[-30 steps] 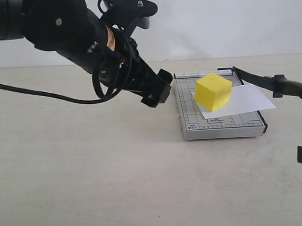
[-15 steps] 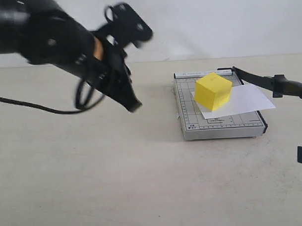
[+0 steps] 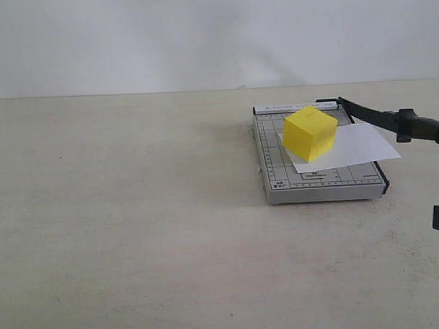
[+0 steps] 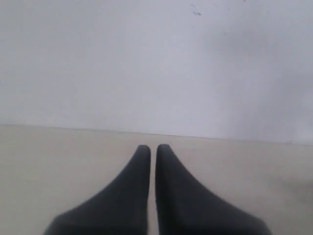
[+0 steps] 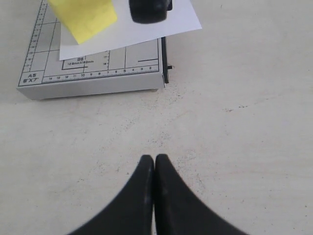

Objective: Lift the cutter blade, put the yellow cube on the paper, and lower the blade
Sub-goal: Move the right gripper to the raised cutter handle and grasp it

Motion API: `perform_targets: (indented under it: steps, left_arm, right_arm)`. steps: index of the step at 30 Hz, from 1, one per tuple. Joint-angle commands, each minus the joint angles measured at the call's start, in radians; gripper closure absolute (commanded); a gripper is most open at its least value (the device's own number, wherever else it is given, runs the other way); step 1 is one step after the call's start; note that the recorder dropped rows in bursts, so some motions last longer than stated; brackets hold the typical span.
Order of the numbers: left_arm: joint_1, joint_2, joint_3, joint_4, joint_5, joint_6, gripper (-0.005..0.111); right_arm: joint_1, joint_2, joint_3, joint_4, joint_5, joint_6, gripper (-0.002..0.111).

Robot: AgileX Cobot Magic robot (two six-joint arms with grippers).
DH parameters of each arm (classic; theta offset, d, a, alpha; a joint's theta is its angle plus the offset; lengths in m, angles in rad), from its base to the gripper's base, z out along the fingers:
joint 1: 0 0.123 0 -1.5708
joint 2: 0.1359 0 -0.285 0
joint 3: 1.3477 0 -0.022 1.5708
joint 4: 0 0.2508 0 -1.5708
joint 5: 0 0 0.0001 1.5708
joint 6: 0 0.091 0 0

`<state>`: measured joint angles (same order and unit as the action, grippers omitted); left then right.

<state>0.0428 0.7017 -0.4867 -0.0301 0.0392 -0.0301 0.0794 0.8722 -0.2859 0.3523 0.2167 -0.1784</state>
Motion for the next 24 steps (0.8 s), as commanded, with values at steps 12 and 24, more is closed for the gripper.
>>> perform_targets:
  steps: [12, 24]
  left_arm:
    - [0.111, -0.117, 0.412, -0.066, -0.050, 0.119, 0.102]
    - [0.107, -0.504, 0.403, -0.068, 0.019, 0.074, 0.102]
  right_arm:
    - [-0.001, 0.007, -0.267, -0.030, -0.074, -0.163, 0.108]
    - [-0.001, 0.267, -0.541, -0.050, 0.017, -0.180, 0.052]
